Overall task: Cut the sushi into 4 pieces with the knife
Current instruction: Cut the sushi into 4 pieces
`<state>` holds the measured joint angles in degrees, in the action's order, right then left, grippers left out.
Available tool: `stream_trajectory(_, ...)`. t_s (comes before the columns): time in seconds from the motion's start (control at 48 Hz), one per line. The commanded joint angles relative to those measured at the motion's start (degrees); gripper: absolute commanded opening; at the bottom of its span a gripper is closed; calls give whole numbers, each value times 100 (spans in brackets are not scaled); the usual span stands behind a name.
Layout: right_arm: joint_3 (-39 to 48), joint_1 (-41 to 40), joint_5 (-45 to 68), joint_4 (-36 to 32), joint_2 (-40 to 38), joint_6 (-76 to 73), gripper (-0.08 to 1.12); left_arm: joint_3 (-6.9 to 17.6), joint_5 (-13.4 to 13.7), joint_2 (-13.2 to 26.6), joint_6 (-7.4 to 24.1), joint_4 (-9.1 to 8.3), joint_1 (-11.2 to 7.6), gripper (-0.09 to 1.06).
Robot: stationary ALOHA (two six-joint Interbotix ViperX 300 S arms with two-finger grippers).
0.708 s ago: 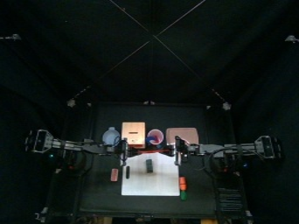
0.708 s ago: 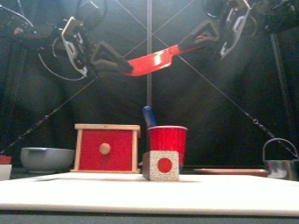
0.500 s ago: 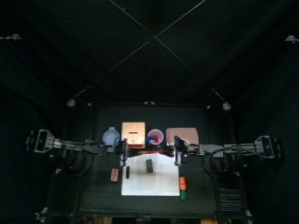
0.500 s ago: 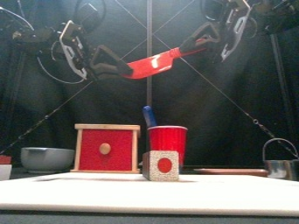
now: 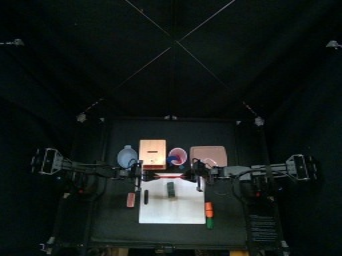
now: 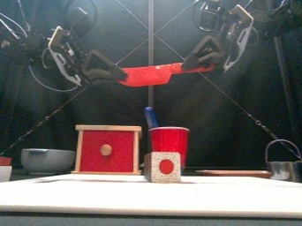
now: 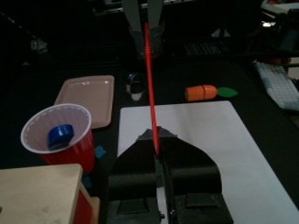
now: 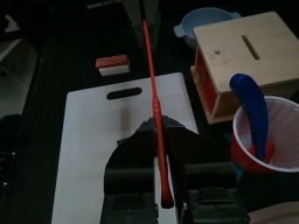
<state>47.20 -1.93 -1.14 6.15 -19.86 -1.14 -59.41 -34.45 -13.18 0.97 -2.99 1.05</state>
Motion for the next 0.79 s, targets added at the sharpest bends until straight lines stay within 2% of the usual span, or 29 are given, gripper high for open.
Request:
stream_trajectory(0.021, -44, -35, -141, -18, 97, 0, 8, 88, -79, 149, -9, 35, -105, 22)
stream_trajectory(0.188, -79, -105, -255, -70, 316, 0, 8, 149, -149, 466, -9, 167, -255, 22)
stream_trajectory(0.375, -105, -158, -369, -149, 475, 9, 8, 149, -334, 756, -18, 457, -501, 22)
stream_trajectory(0.521, -158, -220, -396, -229, 650, 9, 8, 149, -352, 967, -18, 694, -659, 22)
stream_trajectory(0.667, -246, -299, -404, -334, 853, 9, 8, 167, -352, 1134, -18, 949, -756, 21)
stream_trajectory(0.792, -290, -369, -448, -369, 1063, 0, 8, 211, -352, 1248, -9, 1028, -791, 21)
